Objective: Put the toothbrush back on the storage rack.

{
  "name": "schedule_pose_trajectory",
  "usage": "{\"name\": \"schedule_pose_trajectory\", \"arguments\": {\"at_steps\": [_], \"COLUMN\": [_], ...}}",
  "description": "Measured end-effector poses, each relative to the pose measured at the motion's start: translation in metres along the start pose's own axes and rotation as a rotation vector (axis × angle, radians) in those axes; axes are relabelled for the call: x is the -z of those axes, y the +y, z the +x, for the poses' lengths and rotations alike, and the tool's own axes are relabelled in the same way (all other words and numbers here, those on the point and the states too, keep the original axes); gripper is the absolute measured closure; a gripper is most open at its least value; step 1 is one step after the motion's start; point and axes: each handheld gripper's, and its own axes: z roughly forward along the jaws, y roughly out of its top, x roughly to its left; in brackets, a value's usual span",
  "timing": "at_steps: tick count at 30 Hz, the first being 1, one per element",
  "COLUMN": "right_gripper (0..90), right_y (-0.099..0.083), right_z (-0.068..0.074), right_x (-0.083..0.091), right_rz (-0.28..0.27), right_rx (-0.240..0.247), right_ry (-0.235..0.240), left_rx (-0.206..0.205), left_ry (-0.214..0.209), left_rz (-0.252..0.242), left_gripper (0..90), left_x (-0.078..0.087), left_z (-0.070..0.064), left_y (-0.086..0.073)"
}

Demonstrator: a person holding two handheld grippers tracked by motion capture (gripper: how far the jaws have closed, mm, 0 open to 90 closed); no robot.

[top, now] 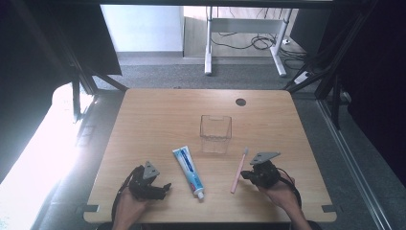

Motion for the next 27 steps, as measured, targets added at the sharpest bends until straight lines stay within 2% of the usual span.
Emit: {"name": "schedule_pose_trajectory", "arguments": {"at_steps": [13,19,22,27], "right_gripper": [90.0,90.0,89.8,88.3], "right_y": [0.009,0.011,0.01,0.005], "right_z": [0.004,0.008,0.008,0.005], "right_x": [-0.021,-0.031,-0.032,-0.028], "right_rz": [-0.01,0.014,0.022,0.033], "right_rx": [-0.011,0.003,0.004,-0.021], "right_ry": [0.049,0.058,0.058,0.055], "left_rx": [0.0,0.001,0.0,-0.005], "left_ry": [0.005,0.005,0.005,0.009], "left_rz": [-0.009,-0.009,-0.007,-0.003], "left_gripper": [13.4,13.5,13.4,13.4], "left_x": [0.0,0.0,0.0,0.0], "left_z": [-0.001,0.0,-0.001,-0.001], "left_y": [0.0,0.0,0.0,0.0]}}
